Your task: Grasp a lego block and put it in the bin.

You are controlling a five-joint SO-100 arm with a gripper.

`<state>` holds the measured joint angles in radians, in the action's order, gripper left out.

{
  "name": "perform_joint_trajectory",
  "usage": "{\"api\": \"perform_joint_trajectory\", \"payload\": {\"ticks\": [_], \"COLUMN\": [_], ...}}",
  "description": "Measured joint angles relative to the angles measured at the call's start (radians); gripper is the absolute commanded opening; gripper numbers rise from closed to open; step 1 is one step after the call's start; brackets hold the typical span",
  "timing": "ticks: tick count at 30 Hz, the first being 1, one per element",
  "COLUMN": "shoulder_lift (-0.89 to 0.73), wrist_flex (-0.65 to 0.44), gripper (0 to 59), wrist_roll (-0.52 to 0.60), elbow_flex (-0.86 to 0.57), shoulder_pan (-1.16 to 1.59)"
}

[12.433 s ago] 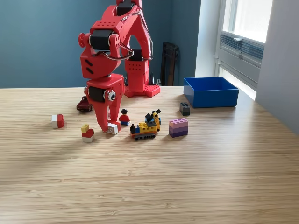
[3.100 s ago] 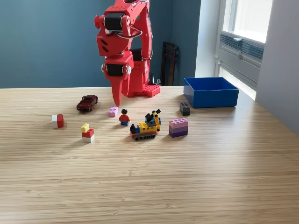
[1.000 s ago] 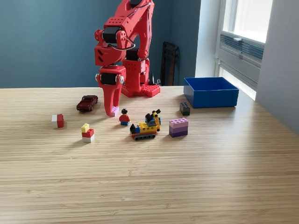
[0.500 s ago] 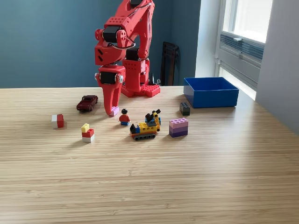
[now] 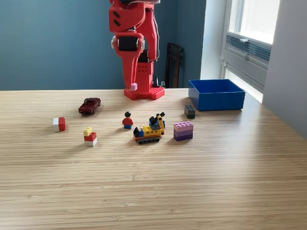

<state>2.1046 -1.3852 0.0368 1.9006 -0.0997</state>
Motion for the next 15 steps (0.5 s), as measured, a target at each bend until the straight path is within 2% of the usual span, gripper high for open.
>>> {"api": "perform_joint_trajectory", "payload": {"ticks": [6, 15], "shoulder_lift": [-0.190, -0.480], "wrist_flex": [-0.048, -0.057], "gripper": [0.0, 0.1], "wrist_roll": [0.084, 0.160], "elbow_flex": [-0.170, -0.244], "shoulder_pan": [0.224, 0.566]}}
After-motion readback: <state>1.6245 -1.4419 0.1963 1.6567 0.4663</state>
